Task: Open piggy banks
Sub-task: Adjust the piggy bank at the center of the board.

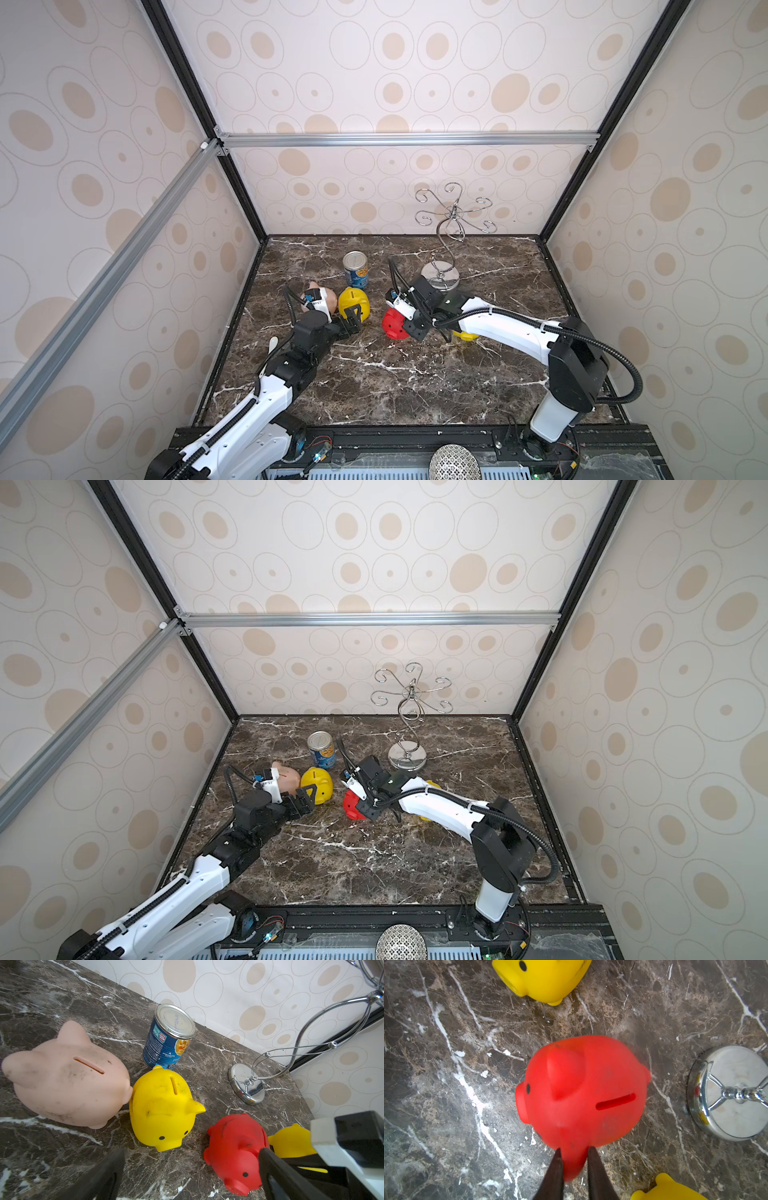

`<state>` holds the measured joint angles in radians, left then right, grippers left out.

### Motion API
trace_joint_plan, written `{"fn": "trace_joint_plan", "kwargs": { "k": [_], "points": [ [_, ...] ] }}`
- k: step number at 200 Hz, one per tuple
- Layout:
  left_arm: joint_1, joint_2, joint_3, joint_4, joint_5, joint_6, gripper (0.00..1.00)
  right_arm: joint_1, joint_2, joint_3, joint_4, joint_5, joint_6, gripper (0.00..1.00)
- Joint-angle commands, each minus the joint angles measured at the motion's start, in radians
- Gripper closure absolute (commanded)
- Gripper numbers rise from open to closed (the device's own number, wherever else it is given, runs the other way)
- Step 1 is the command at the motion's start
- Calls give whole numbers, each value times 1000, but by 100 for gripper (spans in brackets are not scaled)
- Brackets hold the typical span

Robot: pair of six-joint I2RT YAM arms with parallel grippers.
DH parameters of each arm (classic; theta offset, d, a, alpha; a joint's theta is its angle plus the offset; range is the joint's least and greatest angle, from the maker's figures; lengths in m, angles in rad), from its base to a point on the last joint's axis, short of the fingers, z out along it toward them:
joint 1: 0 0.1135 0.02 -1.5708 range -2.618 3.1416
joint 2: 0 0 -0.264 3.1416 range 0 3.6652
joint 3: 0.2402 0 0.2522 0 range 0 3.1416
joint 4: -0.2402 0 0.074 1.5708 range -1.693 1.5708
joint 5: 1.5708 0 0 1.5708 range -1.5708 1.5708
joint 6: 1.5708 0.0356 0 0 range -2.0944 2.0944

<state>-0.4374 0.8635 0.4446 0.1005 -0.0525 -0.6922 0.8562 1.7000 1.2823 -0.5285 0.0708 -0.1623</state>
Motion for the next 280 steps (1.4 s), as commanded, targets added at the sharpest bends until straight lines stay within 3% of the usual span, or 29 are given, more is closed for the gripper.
{"fn": "trace_joint_plan", "kwargs": {
  "k": [1, 72, 119, 169, 255, 280],
  "points": [
    [4, -21, 26, -8, -22, 1, 0, 35, -38, -55, 2, -22, 21, 82],
    [5, -27, 17, 3, 0, -13, 0, 62, -212, -339, 238, -172, 96, 84],
    [4, 7, 20, 24, 65, -8, 0, 47, -208, -419, 292, -50, 108, 81],
    [3, 46, 30, 25, 115, 5, 0, -36, -158, -389, 292, -26, 103, 76],
    [-8, 57, 22, 13, 207, 20, 0, -78, -77, -241, 233, 11, 96, 66],
    [-20, 62, 32, -5, 213, 33, 0, -101, -91, -200, 194, 29, 95, 59]
  ]
}}
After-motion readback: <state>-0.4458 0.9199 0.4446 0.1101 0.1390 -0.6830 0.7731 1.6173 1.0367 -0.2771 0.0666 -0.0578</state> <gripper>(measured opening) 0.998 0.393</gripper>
